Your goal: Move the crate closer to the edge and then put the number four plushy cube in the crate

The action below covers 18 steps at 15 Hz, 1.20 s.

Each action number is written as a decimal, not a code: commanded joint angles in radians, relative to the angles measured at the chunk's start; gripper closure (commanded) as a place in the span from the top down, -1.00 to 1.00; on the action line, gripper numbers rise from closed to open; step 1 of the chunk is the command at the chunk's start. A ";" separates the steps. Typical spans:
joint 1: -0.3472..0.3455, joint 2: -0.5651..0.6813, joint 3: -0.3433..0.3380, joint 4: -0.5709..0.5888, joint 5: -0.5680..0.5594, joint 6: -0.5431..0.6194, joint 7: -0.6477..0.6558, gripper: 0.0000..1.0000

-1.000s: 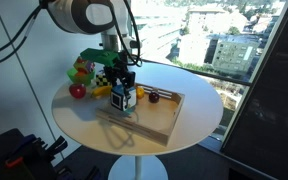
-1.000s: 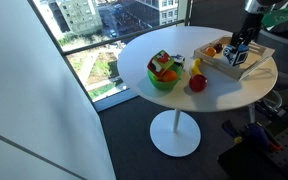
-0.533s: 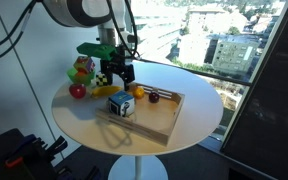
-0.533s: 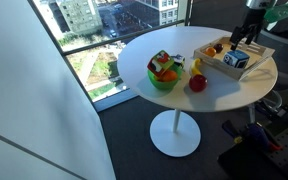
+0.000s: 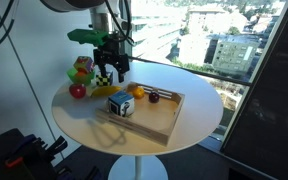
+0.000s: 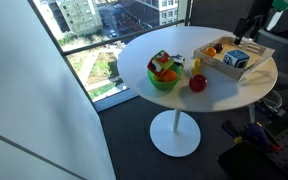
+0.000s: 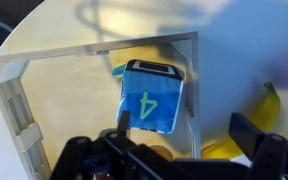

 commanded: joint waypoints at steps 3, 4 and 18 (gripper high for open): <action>0.009 -0.089 0.009 0.011 0.012 -0.127 0.019 1.00; 0.010 -0.102 0.010 0.013 0.014 -0.149 0.021 1.00; 0.019 -0.240 0.023 0.028 0.008 -0.449 0.038 1.00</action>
